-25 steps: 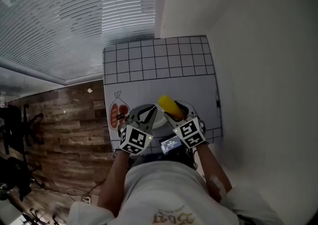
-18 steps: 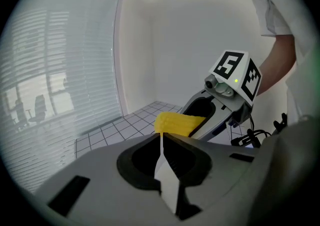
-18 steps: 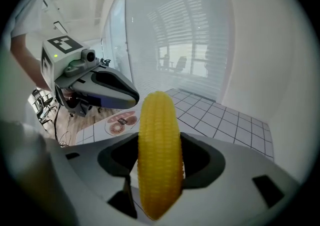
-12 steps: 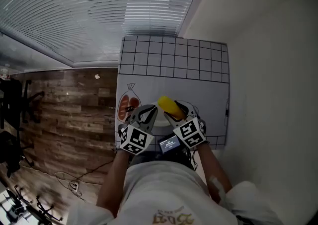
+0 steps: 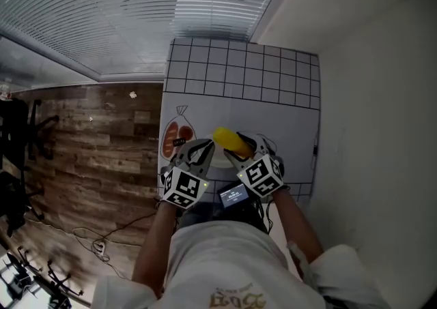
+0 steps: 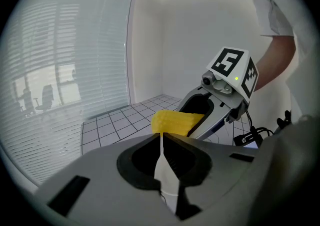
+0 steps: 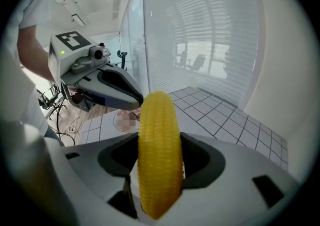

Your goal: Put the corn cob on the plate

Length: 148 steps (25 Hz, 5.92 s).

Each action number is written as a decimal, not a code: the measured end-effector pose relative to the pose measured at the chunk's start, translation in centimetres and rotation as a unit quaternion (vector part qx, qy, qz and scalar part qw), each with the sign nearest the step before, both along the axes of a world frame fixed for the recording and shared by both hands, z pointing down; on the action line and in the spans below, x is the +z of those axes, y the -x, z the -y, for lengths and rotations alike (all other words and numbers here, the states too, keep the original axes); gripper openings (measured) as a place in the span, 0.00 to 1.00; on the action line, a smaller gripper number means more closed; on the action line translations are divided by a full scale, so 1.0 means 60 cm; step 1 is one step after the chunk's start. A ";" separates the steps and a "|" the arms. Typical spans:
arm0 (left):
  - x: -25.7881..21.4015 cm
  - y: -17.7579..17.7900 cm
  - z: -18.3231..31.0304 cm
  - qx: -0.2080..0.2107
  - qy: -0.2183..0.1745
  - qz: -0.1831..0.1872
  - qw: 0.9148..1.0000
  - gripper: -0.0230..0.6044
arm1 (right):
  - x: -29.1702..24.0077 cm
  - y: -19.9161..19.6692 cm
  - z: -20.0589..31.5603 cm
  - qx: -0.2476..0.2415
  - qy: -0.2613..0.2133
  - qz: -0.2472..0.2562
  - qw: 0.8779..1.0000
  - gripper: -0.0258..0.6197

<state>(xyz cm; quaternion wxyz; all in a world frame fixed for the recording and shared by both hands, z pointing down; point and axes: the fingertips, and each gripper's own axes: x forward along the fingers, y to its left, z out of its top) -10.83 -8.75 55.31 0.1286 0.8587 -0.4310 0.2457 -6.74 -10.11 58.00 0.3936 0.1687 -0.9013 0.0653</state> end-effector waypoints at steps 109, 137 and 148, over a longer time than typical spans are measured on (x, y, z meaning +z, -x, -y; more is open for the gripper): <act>0.001 0.029 -0.028 -0.023 0.002 -0.029 0.999 0.05 | -0.059 -0.076 -0.020 0.107 -0.072 0.079 0.989 0.05; -0.232 0.034 -0.081 -0.063 -0.161 -0.079 0.982 0.05 | -0.269 -0.175 -0.089 0.297 -0.186 0.194 0.916 0.05; -0.226 0.048 -0.084 -0.084 -0.157 -0.092 0.980 0.05 | -0.277 -0.182 -0.085 0.304 -0.188 0.214 0.909 0.05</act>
